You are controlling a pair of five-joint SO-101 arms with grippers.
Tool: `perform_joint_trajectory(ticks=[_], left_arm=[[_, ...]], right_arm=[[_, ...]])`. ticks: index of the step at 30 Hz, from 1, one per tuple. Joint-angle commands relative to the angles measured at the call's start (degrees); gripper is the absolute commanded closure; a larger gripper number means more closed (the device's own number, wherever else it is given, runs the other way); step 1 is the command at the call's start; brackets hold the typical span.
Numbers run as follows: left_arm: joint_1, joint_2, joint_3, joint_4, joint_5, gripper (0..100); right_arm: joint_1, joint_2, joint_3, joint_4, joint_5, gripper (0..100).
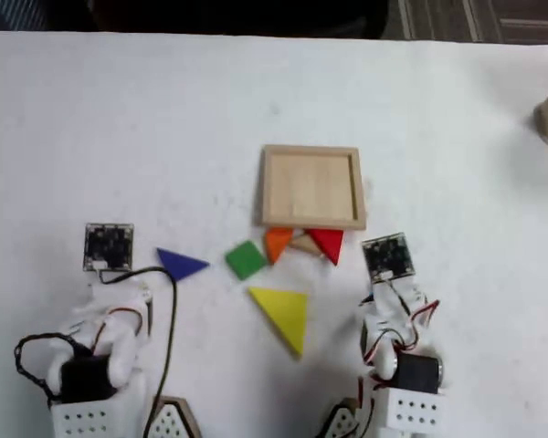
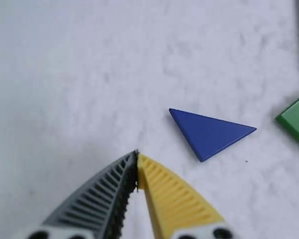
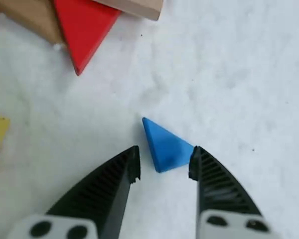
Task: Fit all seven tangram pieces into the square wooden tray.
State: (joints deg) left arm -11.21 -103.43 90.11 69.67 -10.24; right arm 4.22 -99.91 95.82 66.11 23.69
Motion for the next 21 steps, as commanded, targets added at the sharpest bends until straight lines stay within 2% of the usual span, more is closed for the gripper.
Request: perform_joint_trajectory(ticks=[1, 4, 8, 13, 15, 19, 21], left_arm=[[2.2, 0.2, -5.8, -3.0, -6.1, 90], [3.0, 0.3, -8.7, -3.1, -2.4, 85], [5.0, 6.8, -14.6, -3.4, 0.9, 85], [7.9, 29.1, -25.6, -6.4, 7.9, 85], [8.3, 38.2, -28.6, -8.6, 10.9, 85], [7.7, 52.5, -29.5, -16.4, 17.8, 85], [5.1, 57.5, -28.5, -20.2, 20.3, 85]], right_arm=[[-1.0, 0.0, 0.4, -1.5, 0.3, 83.6], [-1.0, 0.0, 0.4, -1.5, 0.3, 83.6], [0.3, 0.0, -0.4, -1.4, 0.2, 83.6], [3.3, 0.0, -1.0, -1.2, 0.1, 83.7], [4.0, 0.1, -1.7, -1.2, -2.4, 83.7], [7.9, 0.5, -4.7, -1.0, -8.4, 83.7], [8.6, 0.6, -6.9, -0.6, -9.5, 83.7]])
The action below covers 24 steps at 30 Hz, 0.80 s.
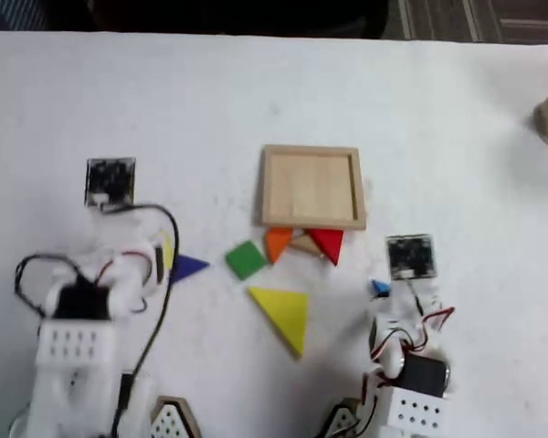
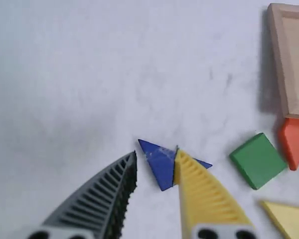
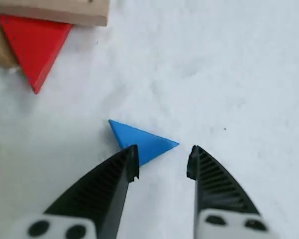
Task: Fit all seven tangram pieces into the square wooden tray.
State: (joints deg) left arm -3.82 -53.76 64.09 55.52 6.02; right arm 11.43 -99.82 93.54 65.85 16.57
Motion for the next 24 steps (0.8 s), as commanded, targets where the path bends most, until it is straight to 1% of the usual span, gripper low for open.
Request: perform_joint_trajectory(ticks=[1, 2, 4, 7, 8, 9, 12, 16, 18, 21, 24], left_arm=[[-4.7, 9.7, -2.3, -8.4, 4.8, 85], [-8.0, 10.9, -2.2, -10.3, 5.4, 85], [-14.6, 13.1, -2.1, -13.7, 6.6, 85], [-20.4, 15.0, -2.3, -15.8, 8.6, 85], [-21.4, 15.4, -2.6, -15.8, 9.1, 85], [-22.3, 16.0, -3.6, -15.5, 9.7, 85], [-24.7, 18.5, -6.7, -14.1, 11.4, 85], [-27.2, 25.5, -11.2, -14.2, 14.1, 85], [-27.7, 29.7, -13.8, -14.2, 14.2, 85], [-28.7, 35.0, -17.3, -14.3, 14.3, 85], [-29.1, 39.2, -20.1, -14.5, 14.3, 85]], right_arm=[[1.4, 0.5, -5.4, -0.3, -2.4, 83.7], [0.9, 0.6, -6.3, 0.0, -2.4, 83.8], [-3.1, 1.2, -8.6, 1.7, -2.4, 87.0], [-11.6, 6.0, -12.7, 2.7, -2.5, 96.0], [-14.4, 8.4, -14.1, 2.7, -2.5, 98.2], [-17.1, 10.9, -15.9, 2.7, -2.5, 98.3], [-23.7, 19.8, -22.8, 3.2, -2.5, 95.7], [-33.1, 33.1, -32.5, 2.9, -2.5, 95.4], [-39.4, 39.1, -36.3, 2.1, -2.5, 95.4], [-48.8, 45.8, -38.6, -2.1, -2.5, 95.3], [-56.2, 50.2, -38.3, -9.8, -2.1, 95.3]])
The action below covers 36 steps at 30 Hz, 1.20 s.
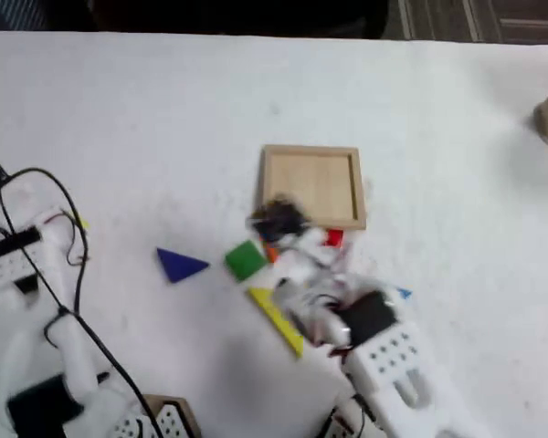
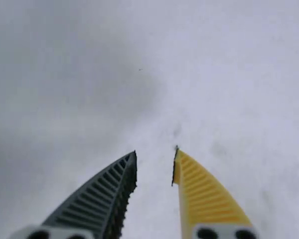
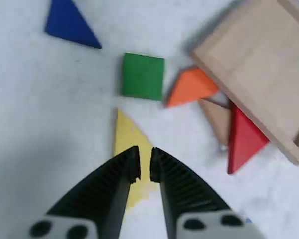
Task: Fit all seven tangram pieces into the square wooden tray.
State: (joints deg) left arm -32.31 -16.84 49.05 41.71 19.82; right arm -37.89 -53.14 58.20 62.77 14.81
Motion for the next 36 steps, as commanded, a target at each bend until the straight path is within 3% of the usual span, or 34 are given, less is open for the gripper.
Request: perform_joint_trajectory(ticks=[1, 8, 11, 13, 19, 22, 25, 31, 36], left_arm=[[-0.7, 3.3, -5.9, -0.7, 0.5, 85], [-0.8, 5.5, -7.7, -0.4, 0.5, 85], [-0.7, 5.6, -7.6, -0.4, 0.3, 85], [-0.4, 5.6, -7.6, 0.1, 0.2, 84], [6.5, 5.4, -7.5, 7.8, -2.6, 72], [10.2, 5.4, -6.2, 8.4, -2.8, 68], [13.5, 5.4, -5.5, 7.7, -4.4, 68], [18.8, 5.4, -4.1, 7.6, -11.9, 68], [19.6, 5.2, -1.6, 4.0, -13.1, 68]], right_arm=[[-8.8, 5.0, -2.9, -10.1, -0.3, 95.1], [-17.3, 21.7, -3.3, -32.7, -0.8, 77.9], [-18.6, 29.8, -4.0, -41.1, -0.8, 77.8], [-17.5, 33.0, -5.0, -40.7, -0.6, 78.9], [0.9, 26.8, -10.2, -26.3, -0.8, 88.9], [13.0, 24.0, -12.7, -25.4, -4.1, 94.3], [21.7, 24.9, -15.7, -25.1, -6.8, 93.1], [26.8, 36.2, -21.5, -25.5, -6.8, 83.3], [33.7, 50.3, -31.8, -28.2, -7.3, 82.8]])
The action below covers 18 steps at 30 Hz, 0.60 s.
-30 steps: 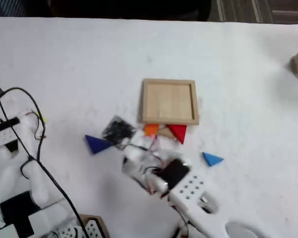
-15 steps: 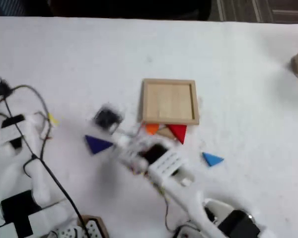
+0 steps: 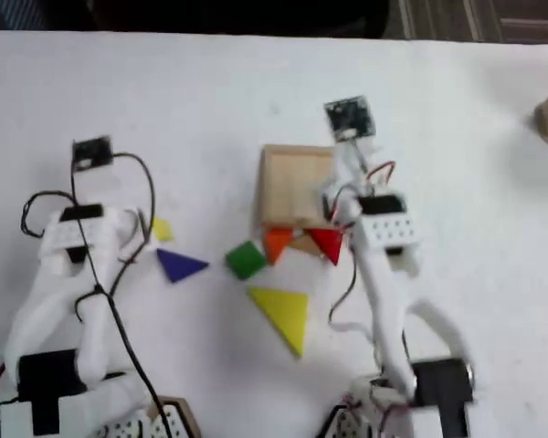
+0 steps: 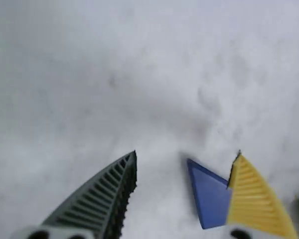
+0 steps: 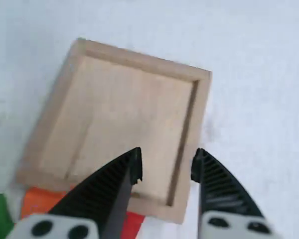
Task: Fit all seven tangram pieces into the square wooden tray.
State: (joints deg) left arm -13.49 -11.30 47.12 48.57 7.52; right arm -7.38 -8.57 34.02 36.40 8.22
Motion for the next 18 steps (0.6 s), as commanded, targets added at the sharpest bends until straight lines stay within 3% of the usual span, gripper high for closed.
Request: perform_joint_trajectory(ticks=[1, 7, 14, 18], left_arm=[[0.7, -0.9, 0.9, -3.4, -0.8, 68], [0.7, -8.0, 5.0, -4.0, -1.0, 68], [0.5, -12.8, 8.6, -6.1, -1.1, 68], [0.4, -12.8, 8.6, -6.1, -1.1, 68]], right_arm=[[3.8, 9.3, -10.0, -1.6, -0.7, 82.8], [3.8, 26.9, -25.3, 5.5, -0.7, 82.8], [2.7, 35.5, -35.4, 15.8, -0.7, 83.3], [1.5, 35.6, -35.9, 17.4, -0.7, 98.1]])
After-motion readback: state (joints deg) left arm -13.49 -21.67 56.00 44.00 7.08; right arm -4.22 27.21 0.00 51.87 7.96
